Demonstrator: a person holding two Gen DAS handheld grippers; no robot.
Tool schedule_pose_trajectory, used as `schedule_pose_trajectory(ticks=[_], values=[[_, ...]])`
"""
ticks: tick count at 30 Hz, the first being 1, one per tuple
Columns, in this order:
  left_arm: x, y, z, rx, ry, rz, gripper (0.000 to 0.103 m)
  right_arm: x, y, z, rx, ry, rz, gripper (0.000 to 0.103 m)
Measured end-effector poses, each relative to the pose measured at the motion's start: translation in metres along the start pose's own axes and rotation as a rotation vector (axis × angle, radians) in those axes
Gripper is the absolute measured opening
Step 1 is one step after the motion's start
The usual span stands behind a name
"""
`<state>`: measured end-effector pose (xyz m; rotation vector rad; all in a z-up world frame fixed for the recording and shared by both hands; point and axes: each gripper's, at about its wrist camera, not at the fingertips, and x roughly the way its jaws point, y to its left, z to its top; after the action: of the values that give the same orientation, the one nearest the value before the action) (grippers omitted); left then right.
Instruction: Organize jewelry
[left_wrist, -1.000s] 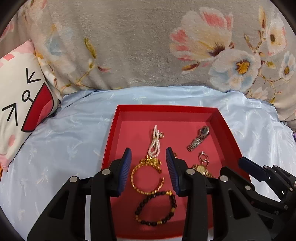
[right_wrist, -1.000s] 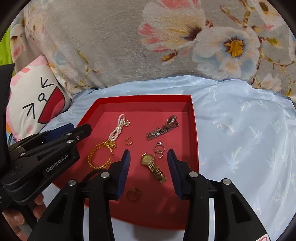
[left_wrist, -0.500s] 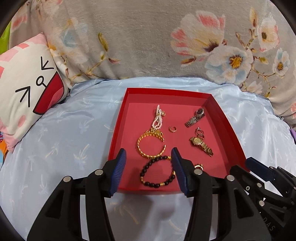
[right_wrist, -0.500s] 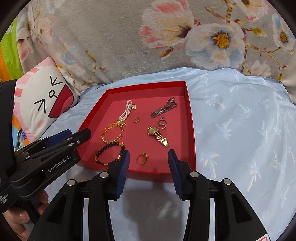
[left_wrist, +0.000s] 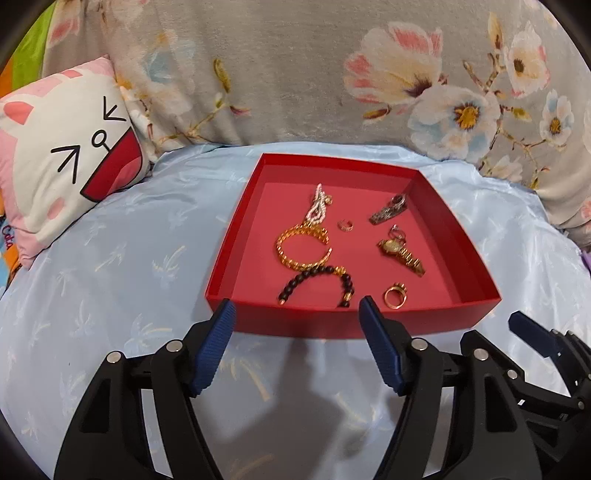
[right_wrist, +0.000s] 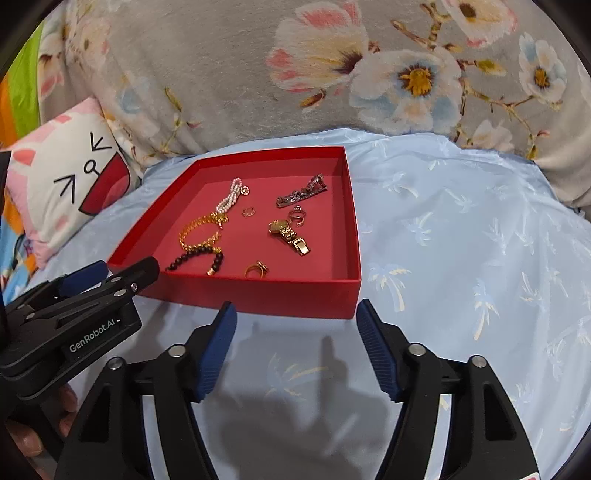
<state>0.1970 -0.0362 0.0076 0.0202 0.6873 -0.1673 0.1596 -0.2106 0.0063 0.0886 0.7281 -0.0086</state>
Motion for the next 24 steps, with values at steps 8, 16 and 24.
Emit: schedule_pose_trajectory(ticks=[8,16,24], values=[[0.004,0.002,-0.015,-0.004,-0.002,0.032,0.076,0.004,0.001,-0.011,-0.006,0.007,-0.007,0.076],[0.007,0.006,-0.018,-0.033,0.012,0.089,0.088,0.005,0.002,-0.012,-0.004,0.010,-0.047,0.086],[0.002,0.003,-0.020,-0.014,-0.015,0.114,0.088,0.004,-0.002,-0.013,0.012,0.006,-0.050,0.086]])
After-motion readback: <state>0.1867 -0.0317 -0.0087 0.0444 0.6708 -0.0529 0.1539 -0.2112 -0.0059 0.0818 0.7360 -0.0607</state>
